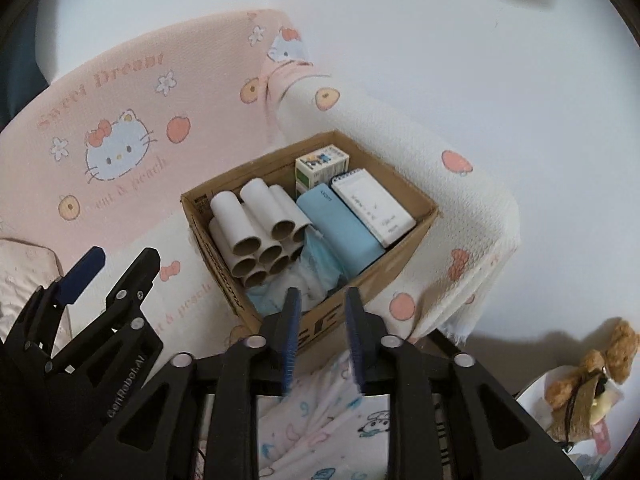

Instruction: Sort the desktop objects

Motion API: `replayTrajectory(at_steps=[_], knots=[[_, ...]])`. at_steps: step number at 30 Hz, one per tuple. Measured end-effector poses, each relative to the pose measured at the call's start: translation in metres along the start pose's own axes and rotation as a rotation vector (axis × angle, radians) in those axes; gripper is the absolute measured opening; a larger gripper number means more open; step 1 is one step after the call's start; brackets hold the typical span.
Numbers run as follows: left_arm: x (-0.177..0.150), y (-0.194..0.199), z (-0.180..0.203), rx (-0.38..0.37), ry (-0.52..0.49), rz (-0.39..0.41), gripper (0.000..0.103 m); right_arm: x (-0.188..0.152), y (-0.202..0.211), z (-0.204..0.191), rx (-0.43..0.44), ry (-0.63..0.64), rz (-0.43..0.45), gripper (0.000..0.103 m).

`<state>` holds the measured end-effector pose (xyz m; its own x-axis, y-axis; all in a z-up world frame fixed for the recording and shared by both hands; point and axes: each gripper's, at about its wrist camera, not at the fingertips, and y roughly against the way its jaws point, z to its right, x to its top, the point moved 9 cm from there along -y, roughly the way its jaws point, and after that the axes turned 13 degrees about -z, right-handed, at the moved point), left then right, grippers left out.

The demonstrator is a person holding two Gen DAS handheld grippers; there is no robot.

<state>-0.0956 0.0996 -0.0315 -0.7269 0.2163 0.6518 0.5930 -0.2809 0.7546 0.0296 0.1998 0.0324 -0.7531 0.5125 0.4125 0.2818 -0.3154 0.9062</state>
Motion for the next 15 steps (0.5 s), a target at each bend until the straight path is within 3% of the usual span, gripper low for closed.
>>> replayTrajectory(at_steps=[1, 2, 10, 15], knots=[[0.001, 0.003, 0.0, 0.005, -0.003, 0.004, 0.067, 0.0, 0.002, -0.001, 0.001, 0.004, 0.007, 0.05], [0.001, 0.005, 0.0, 0.009, -0.001, 0.007, 0.068, 0.001, 0.003, -0.002, 0.002, 0.008, 0.015, 0.054], [0.004, 0.014, -0.008, -0.035, 0.032, -0.018, 0.078, 0.002, 0.011, 0.007, -0.033, -0.013, 0.036, 0.062], [0.005, 0.016, -0.012, 0.012, 0.034, -0.006, 0.079, 0.002, 0.01, 0.001, -0.041, 0.007, 0.038, 0.063]])
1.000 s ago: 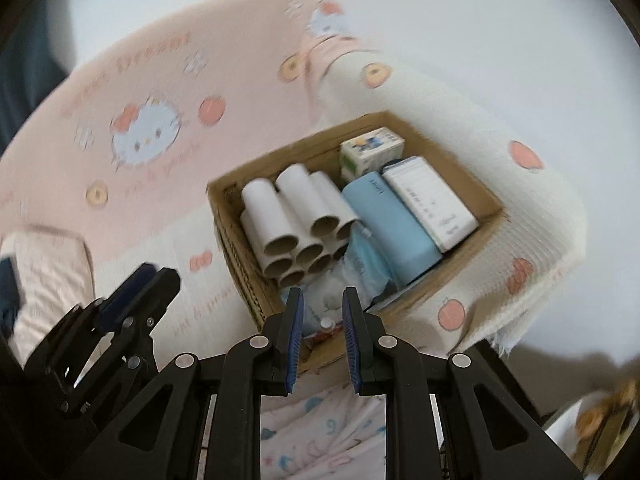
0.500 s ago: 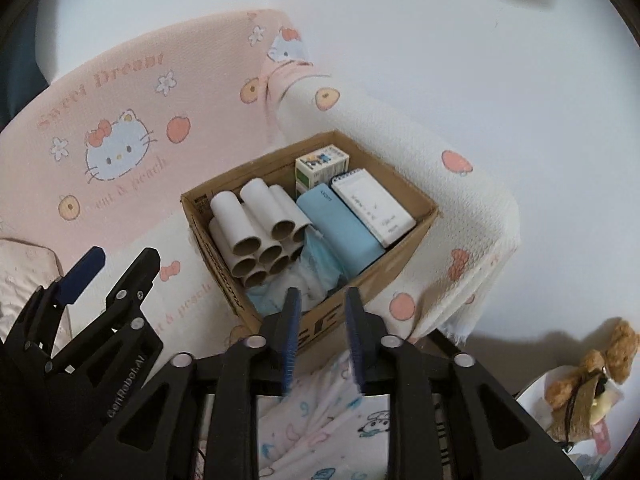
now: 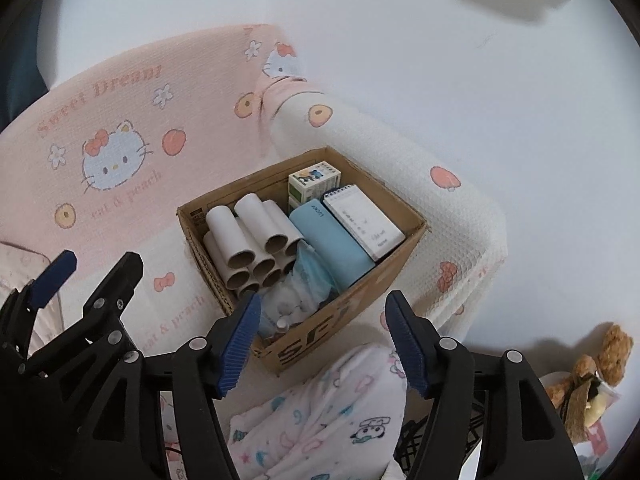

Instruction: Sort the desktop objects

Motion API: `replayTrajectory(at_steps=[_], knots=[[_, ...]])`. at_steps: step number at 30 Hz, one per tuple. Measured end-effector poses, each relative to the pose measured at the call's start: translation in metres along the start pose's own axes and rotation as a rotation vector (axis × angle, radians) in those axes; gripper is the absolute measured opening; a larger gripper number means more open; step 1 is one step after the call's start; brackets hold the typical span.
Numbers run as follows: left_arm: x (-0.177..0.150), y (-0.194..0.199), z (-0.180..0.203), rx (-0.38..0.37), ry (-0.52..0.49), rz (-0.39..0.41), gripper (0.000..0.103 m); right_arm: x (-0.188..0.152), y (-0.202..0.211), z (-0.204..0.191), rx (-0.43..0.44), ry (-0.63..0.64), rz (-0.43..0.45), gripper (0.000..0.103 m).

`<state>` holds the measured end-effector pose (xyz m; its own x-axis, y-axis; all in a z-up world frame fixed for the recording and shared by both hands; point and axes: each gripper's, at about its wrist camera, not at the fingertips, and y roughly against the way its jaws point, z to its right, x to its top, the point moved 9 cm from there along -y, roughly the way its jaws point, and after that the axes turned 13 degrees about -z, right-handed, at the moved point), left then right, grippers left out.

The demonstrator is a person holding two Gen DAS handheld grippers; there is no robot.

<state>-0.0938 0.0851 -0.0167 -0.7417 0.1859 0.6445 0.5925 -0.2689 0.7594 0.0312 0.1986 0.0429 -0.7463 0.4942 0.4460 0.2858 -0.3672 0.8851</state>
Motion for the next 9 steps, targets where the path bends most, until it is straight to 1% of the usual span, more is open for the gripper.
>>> replayTrajectory(at_steps=[3, 9], knots=[[0.0014, 0.0016, -0.0023, 0.016, -0.007, 0.016, 0.079, 0.0003, 0.0006, -0.0031, -0.011, 0.013, 0.004, 0.063], [0.0024, 0.003, -0.0045, 0.016, -0.016, 0.012, 0.079, -0.0001, -0.0002, -0.0053, -0.016, 0.021, 0.001, 0.063]])
